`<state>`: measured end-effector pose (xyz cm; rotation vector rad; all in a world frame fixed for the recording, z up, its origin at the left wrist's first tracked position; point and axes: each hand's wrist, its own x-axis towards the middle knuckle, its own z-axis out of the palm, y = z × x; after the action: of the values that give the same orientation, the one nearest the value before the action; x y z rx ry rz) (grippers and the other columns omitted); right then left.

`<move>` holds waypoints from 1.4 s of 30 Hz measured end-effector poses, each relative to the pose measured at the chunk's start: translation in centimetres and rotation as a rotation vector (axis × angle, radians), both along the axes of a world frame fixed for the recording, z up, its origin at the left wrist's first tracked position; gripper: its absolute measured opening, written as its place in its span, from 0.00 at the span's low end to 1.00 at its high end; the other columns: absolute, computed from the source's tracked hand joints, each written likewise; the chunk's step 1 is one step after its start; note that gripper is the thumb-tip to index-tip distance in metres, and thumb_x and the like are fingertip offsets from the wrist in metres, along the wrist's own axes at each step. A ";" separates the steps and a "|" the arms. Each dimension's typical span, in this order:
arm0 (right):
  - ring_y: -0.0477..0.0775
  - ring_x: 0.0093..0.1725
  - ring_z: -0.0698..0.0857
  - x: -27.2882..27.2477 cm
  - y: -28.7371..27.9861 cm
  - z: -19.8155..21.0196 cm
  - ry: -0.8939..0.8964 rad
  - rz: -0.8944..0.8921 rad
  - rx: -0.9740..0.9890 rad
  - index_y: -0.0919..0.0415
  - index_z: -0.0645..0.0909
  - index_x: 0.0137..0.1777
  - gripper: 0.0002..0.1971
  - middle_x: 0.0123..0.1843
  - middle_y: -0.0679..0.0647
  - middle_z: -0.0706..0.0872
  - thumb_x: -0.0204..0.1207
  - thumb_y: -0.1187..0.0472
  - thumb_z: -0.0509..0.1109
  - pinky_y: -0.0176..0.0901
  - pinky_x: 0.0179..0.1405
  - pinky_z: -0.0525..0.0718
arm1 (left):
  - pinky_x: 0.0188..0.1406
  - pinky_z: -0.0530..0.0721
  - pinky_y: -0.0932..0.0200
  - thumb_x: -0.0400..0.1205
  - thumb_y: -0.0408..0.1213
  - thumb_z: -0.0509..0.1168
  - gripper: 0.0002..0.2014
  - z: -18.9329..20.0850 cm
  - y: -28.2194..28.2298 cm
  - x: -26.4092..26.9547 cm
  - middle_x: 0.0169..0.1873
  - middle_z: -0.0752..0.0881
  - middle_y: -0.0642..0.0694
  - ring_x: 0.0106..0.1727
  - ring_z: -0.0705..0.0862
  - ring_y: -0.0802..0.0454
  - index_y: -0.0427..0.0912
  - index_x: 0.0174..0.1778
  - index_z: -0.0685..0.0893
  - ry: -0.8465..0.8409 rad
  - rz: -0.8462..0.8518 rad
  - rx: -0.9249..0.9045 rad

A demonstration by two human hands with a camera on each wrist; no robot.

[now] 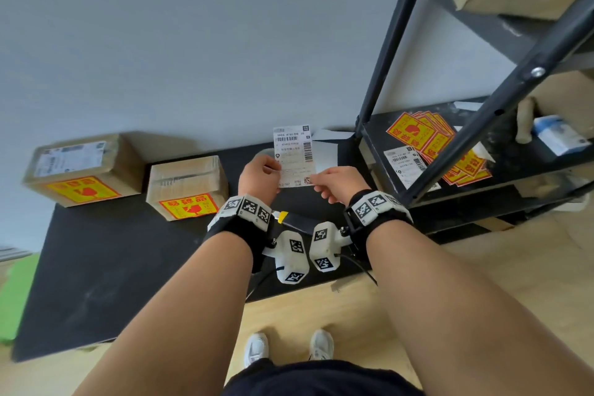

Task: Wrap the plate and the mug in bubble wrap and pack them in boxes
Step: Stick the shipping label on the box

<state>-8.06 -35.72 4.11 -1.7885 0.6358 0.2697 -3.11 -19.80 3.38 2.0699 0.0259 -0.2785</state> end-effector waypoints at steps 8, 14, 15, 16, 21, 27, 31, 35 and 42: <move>0.49 0.30 0.78 1.6 3.5 0.6 -0.013 -0.010 0.048 0.65 0.84 0.43 0.04 0.35 0.56 0.85 0.77 0.66 0.71 0.38 0.29 0.76 | 0.42 0.78 0.64 0.79 0.34 0.66 0.08 0.6 3.2 1.5 0.51 0.82 0.46 0.46 0.81 0.52 0.44 0.52 0.87 -0.105 -0.074 0.226; 0.50 0.29 0.77 1.9 3.7 0.7 -0.051 -0.032 0.094 0.63 0.83 0.37 0.07 0.34 0.59 0.84 0.76 0.71 0.70 0.39 0.27 0.74 | 0.47 0.76 0.65 0.78 0.38 0.70 0.09 1.6 2.6 1.1 0.48 0.88 0.52 0.48 0.84 0.58 0.46 0.53 0.90 -0.128 -0.295 0.175; 0.50 0.29 0.77 2.0 3.8 0.8 -0.059 -0.036 0.102 0.63 0.83 0.36 0.08 0.34 0.59 0.83 0.75 0.72 0.70 0.40 0.27 0.74 | 0.46 0.77 0.65 0.79 0.38 0.70 0.08 1.8 2.5 1.1 0.47 0.89 0.51 0.48 0.85 0.57 0.46 0.52 0.91 -0.126 -0.315 0.165; 0.50 0.29 0.77 2.0 3.7 0.8 -0.063 -0.037 0.103 0.63 0.83 0.36 0.08 0.34 0.59 0.83 0.75 0.72 0.70 0.40 0.27 0.74 | 0.47 0.78 0.65 0.79 0.37 0.70 0.08 1.9 2.5 1.1 0.47 0.89 0.51 0.49 0.85 0.56 0.46 0.51 0.91 -0.126 -0.325 0.155; 0.50 0.30 0.79 2.0 3.4 1.1 -0.063 -0.037 0.108 0.62 0.83 0.38 0.07 0.34 0.57 0.85 0.76 0.71 0.70 0.39 0.29 0.74 | 0.44 0.76 0.66 0.79 0.39 0.69 0.08 1.9 2.3 1.3 0.46 0.90 0.53 0.47 0.85 0.58 0.48 0.50 0.92 -0.108 -0.339 0.117; 0.57 0.38 0.80 1.8 3.1 0.9 -0.064 0.003 0.037 0.64 0.86 0.38 0.05 0.40 0.65 0.86 0.75 0.67 0.71 0.43 0.34 0.76 | 0.34 0.74 0.70 0.80 0.37 0.69 0.08 1.8 1.9 1.4 0.43 0.90 0.48 0.43 0.84 0.56 0.45 0.49 0.92 -0.129 -0.372 0.121; 0.58 0.38 0.79 1.6 3.1 1.1 -0.061 0.025 0.008 0.67 0.86 0.40 0.04 0.40 0.65 0.85 0.73 0.69 0.71 0.41 0.34 0.77 | 0.32 0.71 0.70 0.80 0.37 0.69 0.08 1.5 1.8 1.7 0.40 0.88 0.49 0.35 0.78 0.62 0.43 0.47 0.93 -0.151 -0.365 0.120; 0.50 0.34 0.82 1.6 2.9 1.1 -0.076 0.001 0.034 0.63 0.86 0.38 0.05 0.38 0.59 0.86 0.72 0.71 0.72 0.39 0.33 0.78 | 0.39 0.74 0.67 0.79 0.36 0.69 0.07 1.3 1.5 2.0 0.42 0.89 0.50 0.41 0.81 0.58 0.42 0.46 0.93 -0.137 -0.368 0.102; 0.50 0.34 0.81 1.7 2.6 0.3 -0.097 -0.020 0.064 0.64 0.86 0.38 0.02 0.34 0.57 0.85 0.72 0.68 0.73 0.39 0.34 0.78 | 0.40 0.75 0.70 0.76 0.35 0.71 0.03 0.6 1.0 2.5 0.41 0.90 0.50 0.41 0.84 0.59 0.46 0.41 0.90 -0.107 -0.353 0.037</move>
<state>-6.32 -33.17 4.41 -1.7224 0.5697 0.1864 -0.61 -18.75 3.95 2.1169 -0.4051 -0.3836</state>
